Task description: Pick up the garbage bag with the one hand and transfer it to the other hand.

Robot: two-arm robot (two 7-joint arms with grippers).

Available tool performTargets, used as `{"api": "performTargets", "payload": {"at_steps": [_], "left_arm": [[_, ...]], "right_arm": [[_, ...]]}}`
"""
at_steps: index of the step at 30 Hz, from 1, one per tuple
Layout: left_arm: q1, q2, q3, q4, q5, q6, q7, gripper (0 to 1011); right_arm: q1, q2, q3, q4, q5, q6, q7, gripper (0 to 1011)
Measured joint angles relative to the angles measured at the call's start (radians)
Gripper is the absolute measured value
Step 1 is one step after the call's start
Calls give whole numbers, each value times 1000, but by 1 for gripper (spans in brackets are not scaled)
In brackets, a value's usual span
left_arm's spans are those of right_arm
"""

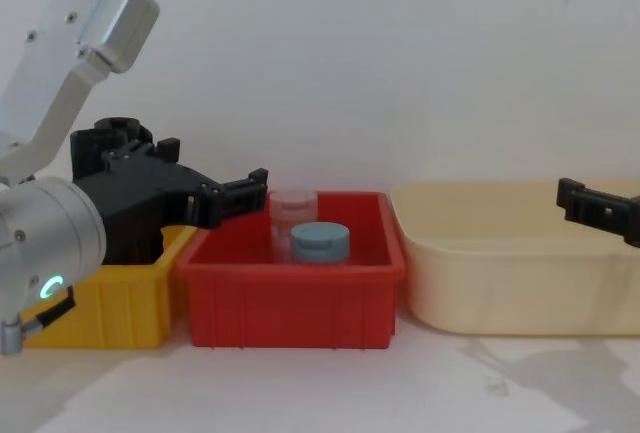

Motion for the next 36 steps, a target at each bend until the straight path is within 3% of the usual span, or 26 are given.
{"api": "performTargets", "payload": {"at_steps": [36], "left_arm": [[0, 0, 0, 0, 0, 0, 0, 1001]], "right_arm": [[0, 0, 0, 0, 0, 0, 0, 1001]]}}
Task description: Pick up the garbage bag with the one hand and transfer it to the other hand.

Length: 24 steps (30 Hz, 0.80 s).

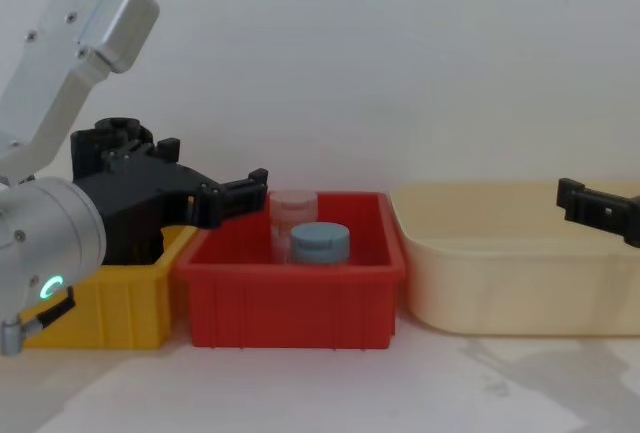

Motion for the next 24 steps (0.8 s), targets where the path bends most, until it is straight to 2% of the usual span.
{"api": "performTargets", "payload": {"at_steps": [13, 18, 24], "left_arm": [[8, 0, -5, -7, -8, 7, -9, 1002], [40, 15, -23, -35, -29, 13, -21, 1002], [92, 46, -62, -75, -68, 13, -40, 1002]], "right_arm": [[0, 0, 0, 0, 0, 0, 0, 1001], [0, 0, 0, 0, 0, 0, 0, 1002], [0, 0, 0, 0, 0, 0, 0, 1001]]}}
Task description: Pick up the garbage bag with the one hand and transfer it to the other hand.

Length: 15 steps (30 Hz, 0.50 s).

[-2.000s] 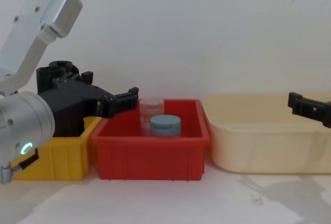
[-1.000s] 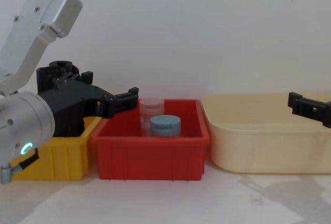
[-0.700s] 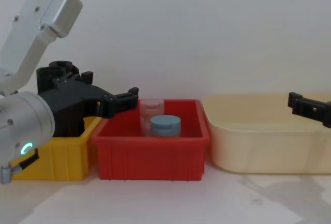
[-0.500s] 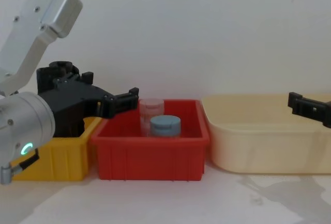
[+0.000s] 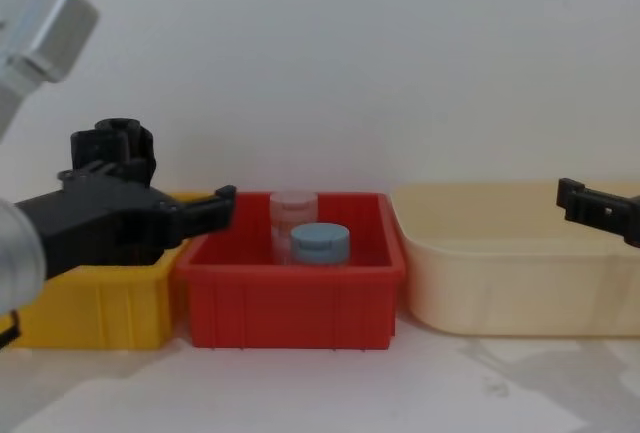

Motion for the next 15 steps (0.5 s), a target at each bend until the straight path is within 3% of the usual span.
{"api": "performTargets", "payload": {"at_steps": [6, 15], "left_arm": [[44, 27, -50, -32, -42, -1, -13, 1002], [58, 45, -112, -41, -94, 9, -28, 1002]], "right_arm": [[0, 0, 0, 0, 0, 0, 0, 1001], [0, 0, 0, 0, 0, 0, 0, 1001]]}}
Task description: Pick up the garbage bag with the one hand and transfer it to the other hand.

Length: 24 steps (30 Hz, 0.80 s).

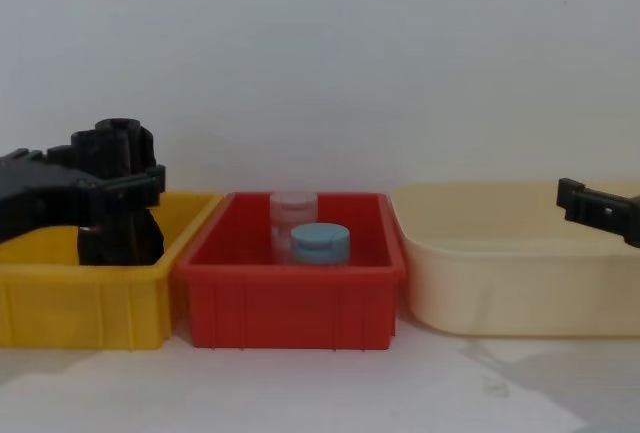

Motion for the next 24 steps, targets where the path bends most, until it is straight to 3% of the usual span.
{"api": "performTargets", "payload": {"at_steps": [12, 24], "left_arm": [[-41, -12, -39, 51, -40, 43, -9, 1002], [-107, -35, -34, 126, -25, 70, -10, 1002]], "right_arm": [[0, 0, 0, 0, 0, 0, 0, 1001], [0, 0, 0, 0, 0, 0, 0, 1002]]}}
